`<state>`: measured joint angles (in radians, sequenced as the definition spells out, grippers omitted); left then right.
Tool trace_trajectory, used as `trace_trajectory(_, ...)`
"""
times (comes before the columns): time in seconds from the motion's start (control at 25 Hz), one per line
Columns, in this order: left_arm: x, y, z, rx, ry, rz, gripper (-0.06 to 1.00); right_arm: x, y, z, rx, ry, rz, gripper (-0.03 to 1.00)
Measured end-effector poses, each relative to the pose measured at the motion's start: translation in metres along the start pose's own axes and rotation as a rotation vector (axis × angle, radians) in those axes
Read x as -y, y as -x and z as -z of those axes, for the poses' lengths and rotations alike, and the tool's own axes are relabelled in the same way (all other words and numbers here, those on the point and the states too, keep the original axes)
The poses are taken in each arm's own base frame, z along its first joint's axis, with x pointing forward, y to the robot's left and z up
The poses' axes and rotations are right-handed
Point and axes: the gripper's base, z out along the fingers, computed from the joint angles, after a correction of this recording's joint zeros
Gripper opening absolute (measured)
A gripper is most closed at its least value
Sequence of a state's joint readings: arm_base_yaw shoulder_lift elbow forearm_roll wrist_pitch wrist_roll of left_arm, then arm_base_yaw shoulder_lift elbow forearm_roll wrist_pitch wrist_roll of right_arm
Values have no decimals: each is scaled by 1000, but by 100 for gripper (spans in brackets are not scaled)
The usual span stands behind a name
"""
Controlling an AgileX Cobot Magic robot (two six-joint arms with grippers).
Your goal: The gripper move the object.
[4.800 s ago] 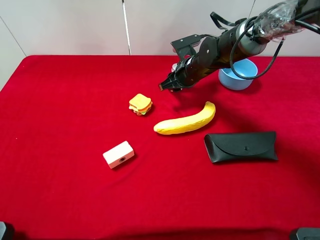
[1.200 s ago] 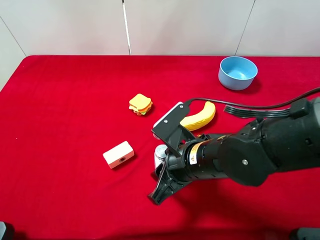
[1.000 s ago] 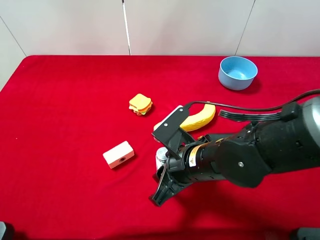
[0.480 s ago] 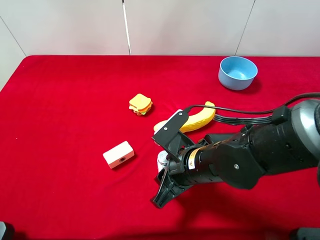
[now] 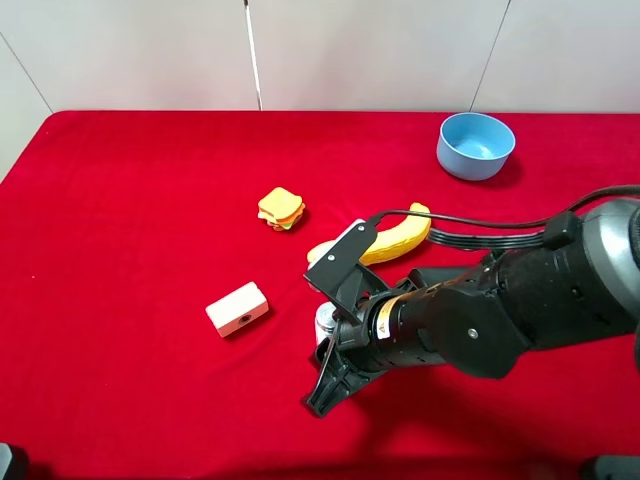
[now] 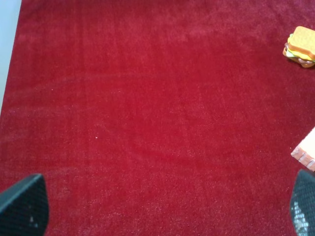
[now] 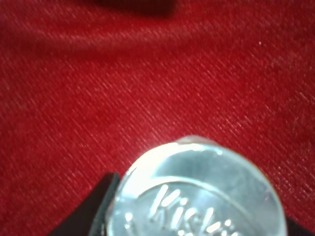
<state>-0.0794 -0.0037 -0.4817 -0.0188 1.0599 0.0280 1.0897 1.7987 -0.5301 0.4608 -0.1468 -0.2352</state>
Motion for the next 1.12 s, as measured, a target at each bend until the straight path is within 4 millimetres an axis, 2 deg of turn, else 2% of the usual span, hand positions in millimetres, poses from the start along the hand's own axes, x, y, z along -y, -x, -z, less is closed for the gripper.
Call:
trace_trajectory(0.6, 0, 0, 0, 0, 0, 0, 97, 0, 0, 0, -1, 0, 11, 34)
trace_trajectory(0.84, 0, 0, 0, 0, 0, 0, 97, 0, 0, 0, 3, -1, 26, 54)
trace_trajectory(1.12, 0, 0, 0, 0, 0, 0, 97, 1, 6, 0, 66, -16, 27, 68)
